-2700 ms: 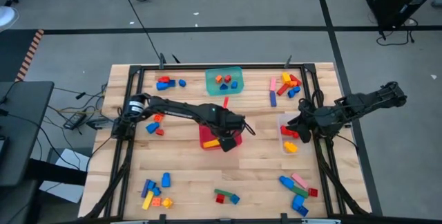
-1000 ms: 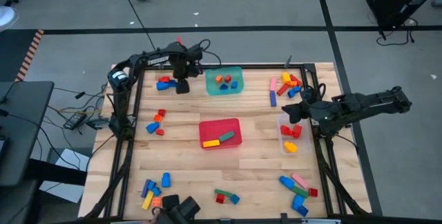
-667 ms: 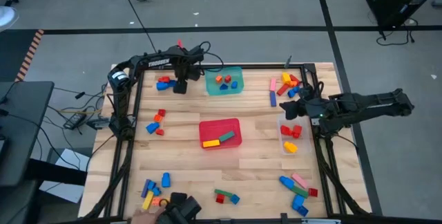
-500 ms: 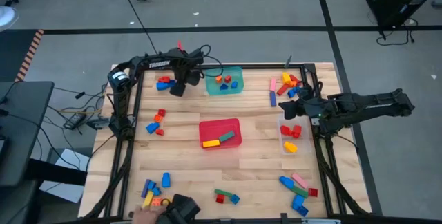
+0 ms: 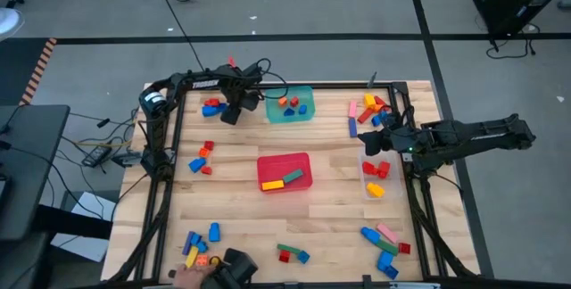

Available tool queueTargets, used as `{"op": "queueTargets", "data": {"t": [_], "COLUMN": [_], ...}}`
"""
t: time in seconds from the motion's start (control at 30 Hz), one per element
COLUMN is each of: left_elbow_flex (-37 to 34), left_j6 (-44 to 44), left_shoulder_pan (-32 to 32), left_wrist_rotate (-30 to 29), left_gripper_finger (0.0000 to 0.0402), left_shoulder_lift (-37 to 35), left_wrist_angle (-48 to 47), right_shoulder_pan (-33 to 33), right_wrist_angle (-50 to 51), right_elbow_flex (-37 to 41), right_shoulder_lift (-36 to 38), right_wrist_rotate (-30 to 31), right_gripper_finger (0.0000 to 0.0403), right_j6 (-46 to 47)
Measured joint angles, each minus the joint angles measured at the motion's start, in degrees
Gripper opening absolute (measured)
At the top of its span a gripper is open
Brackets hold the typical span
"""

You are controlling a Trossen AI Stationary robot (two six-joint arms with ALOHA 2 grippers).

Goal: Sort blocks by size
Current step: Put the blue 4 stud game piece into the blue bin

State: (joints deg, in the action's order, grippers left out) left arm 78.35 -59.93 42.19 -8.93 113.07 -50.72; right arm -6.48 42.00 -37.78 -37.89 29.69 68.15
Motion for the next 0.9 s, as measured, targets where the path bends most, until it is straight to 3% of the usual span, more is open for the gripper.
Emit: {"op": "queueTargets", "data": {"t": [0.2,0.47,0.9], "left_elbow_flex": [-0.6,0.8,15.7], "left_j6": [3.2,13.5,21.3], "left_shoulder_pan": [1.1,0.5,-4.6], "left_wrist_rotate": [1.4,2.5,9.3], "left_gripper_finger": [0.0111,0.0105,0.0103], "left_shoulder_lift": [0.0,0.2,0.2], "left_wrist_angle": [0.2,-4.2,-16.7], "right_shoulder_pan": [0.0,0.0,0.0], "right_wrist_angle": [0.0,0.0,0.0], "right_elbow_flex": [0.0,0.0,0.0], "right_shoulder_lift": [0.0,0.0,0.0], "right_wrist_rotate": [-1.3,-3.1,-3.9], "right_gripper_finger": [0.0163,0.0163,0.0163], "right_j6": [-0.8,-2.2,-4.7]}}
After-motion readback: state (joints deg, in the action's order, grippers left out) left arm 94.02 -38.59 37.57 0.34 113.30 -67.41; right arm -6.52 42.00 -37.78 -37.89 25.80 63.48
